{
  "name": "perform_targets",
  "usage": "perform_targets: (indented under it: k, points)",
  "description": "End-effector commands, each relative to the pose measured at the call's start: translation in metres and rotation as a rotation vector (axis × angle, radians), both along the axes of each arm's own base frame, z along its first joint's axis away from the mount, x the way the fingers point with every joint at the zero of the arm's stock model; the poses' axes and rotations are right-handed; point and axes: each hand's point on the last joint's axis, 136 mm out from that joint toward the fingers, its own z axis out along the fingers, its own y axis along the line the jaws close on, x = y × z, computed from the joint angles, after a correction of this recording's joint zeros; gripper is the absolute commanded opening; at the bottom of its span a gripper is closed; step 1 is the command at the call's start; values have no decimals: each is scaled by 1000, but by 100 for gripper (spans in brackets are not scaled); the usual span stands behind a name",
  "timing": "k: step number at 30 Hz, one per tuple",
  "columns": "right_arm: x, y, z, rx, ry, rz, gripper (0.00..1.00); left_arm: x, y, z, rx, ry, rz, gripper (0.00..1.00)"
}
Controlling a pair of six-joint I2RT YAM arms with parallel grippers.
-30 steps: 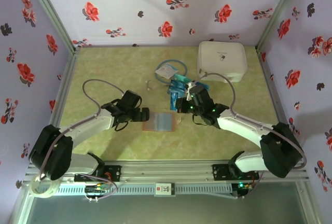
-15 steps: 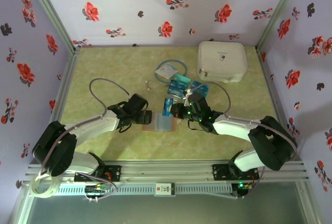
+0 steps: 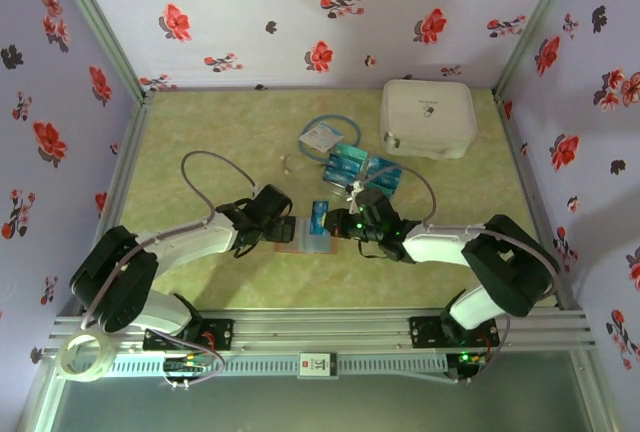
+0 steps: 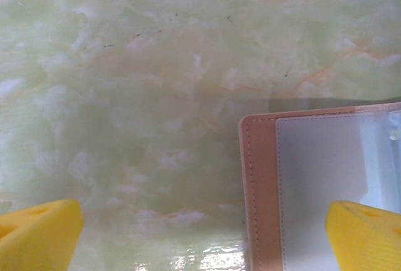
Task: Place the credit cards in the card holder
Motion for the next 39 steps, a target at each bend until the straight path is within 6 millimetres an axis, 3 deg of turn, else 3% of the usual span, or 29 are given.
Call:
perform_targets:
  k: [1,26,39]
  points:
    - [-5,9,1,37,0,29,0,1,6,-6,50,-19,-4,100]
    - [-13,5,-25,-31,43,41,0,-9,18,-31,77,7,10,100]
    - [-12,17,-4,80,8,64,0,-16,24,-39,70,19,32,100]
